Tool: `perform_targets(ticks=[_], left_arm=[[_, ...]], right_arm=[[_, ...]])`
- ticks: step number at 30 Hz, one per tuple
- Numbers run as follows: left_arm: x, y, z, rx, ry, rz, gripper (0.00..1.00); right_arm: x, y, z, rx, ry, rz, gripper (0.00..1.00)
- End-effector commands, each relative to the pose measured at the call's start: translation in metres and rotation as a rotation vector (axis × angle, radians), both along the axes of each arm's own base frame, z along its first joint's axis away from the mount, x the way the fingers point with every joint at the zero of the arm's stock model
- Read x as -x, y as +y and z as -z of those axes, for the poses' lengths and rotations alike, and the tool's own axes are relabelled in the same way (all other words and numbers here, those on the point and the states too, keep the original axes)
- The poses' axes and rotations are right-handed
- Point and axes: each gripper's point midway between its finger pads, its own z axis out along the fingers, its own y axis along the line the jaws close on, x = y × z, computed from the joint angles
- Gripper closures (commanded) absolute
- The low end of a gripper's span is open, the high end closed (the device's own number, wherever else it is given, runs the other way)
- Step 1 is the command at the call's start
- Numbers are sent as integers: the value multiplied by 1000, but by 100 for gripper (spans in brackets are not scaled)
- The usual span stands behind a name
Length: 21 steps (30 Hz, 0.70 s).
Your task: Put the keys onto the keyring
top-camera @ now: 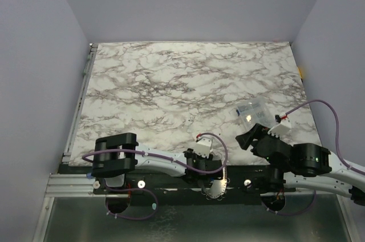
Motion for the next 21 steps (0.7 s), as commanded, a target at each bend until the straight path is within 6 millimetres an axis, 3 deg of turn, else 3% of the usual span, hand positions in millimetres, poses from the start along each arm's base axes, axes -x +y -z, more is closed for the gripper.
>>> perform_targets(ticks=[1, 6, 10, 13, 15, 21], left_arm=[[13, 37, 1, -126, 27, 3, 42], [14, 36, 11, -134, 33, 9, 47], [15, 24, 23, -105, 40, 21, 51], [12, 14, 26, -101, 21, 35, 81], [9, 5, 18, -85, -3, 50, 100], [-9, -15, -30, 30, -76, 63, 100]], right_arm=[[-3, 5, 1, 0, -17, -1, 21], [-4, 7, 1, 9, -20, -6, 21], [-4, 5, 1, 17, -22, -6, 21], [-4, 5, 1, 18, -23, -6, 21], [-4, 5, 1, 20, -23, -5, 21], [-5, 2, 0, 21, -30, 3, 21]])
